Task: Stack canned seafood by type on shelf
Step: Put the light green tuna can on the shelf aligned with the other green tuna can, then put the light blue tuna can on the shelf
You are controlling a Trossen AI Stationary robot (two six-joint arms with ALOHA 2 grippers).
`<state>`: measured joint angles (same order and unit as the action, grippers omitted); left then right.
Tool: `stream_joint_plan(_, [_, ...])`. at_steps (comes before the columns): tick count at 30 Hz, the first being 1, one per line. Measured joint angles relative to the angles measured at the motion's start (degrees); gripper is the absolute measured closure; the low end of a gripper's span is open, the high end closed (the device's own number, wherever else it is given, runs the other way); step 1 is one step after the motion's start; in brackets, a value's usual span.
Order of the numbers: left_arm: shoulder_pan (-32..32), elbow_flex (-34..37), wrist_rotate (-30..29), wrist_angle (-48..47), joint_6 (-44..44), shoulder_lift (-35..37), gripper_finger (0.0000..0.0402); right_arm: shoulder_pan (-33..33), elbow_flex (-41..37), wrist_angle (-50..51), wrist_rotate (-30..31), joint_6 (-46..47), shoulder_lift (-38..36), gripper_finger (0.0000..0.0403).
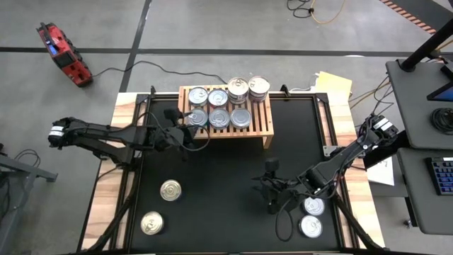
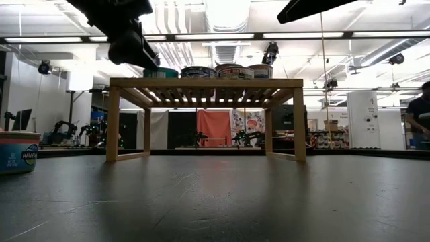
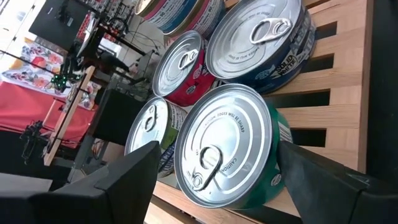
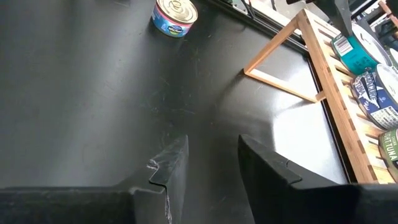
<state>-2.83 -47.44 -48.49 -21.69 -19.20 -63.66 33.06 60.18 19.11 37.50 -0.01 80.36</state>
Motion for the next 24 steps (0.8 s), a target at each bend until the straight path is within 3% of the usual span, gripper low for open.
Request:
stream_joint_plan(14, [0.1,-0.54,2.03,2.45,-1.19,0.0,0.0098,0.0,0.0,0.06,0.0,0.0,0.0,0.026])
stream_joint_plan(20, [-3.41,-4.18,2.22,1.04,-0.2,0.0,0.0098,0.07,0.0,0.63,-0.09,1.56,-0.02,0.0267])
stream_joint_plan(24, [-7.07,-6.16,6.39,1.07,5.62,0.02,0.0098,0.07,0.0,2.62,-0.44,4.68,-0.23,0.0278])
